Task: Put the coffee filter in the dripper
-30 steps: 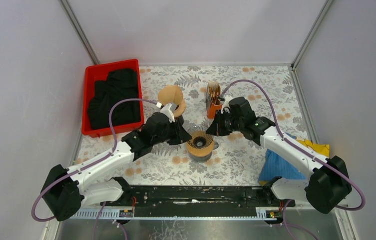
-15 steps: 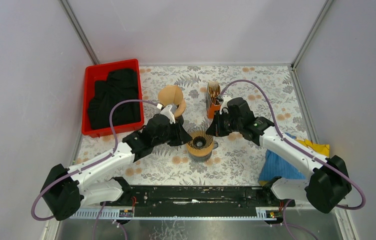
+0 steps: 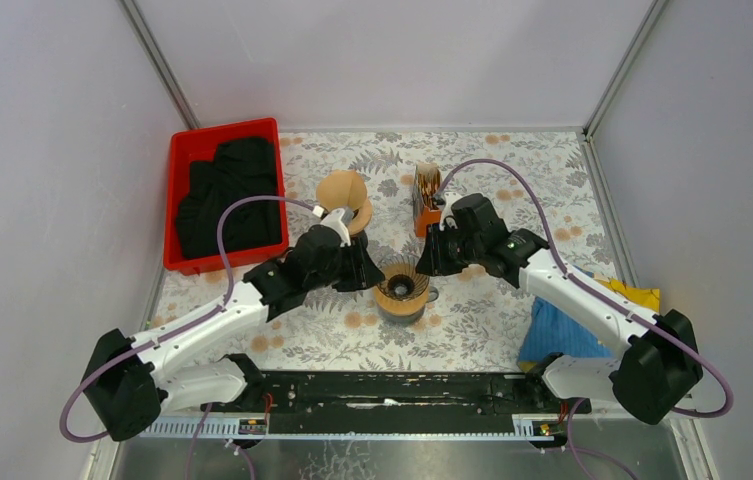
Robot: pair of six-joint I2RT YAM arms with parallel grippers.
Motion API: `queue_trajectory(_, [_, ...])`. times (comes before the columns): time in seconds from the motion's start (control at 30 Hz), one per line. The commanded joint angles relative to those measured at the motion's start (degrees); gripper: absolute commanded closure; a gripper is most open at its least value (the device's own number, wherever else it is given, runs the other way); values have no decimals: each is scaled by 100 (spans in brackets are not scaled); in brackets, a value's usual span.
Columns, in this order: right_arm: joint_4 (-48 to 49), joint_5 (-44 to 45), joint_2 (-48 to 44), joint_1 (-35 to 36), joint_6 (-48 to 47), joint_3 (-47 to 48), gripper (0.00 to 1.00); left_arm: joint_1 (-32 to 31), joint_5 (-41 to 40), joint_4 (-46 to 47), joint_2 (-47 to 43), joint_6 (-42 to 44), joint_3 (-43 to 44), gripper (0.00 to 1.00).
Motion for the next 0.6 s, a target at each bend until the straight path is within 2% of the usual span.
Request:
queue_trajectory(0.0, [-699,389,-32,23,-218,349,71,-50,-301,-460,-148,229,306,50])
queue_trajectory(0.4, [-822,124,178,23,-370,1064,62,-52,-355,-535,-59,402,660,44])
queue_trajectory(0.57, [-877,195,136,23,-502,1206,55,-45,-483,-669,-126,507,837,39])
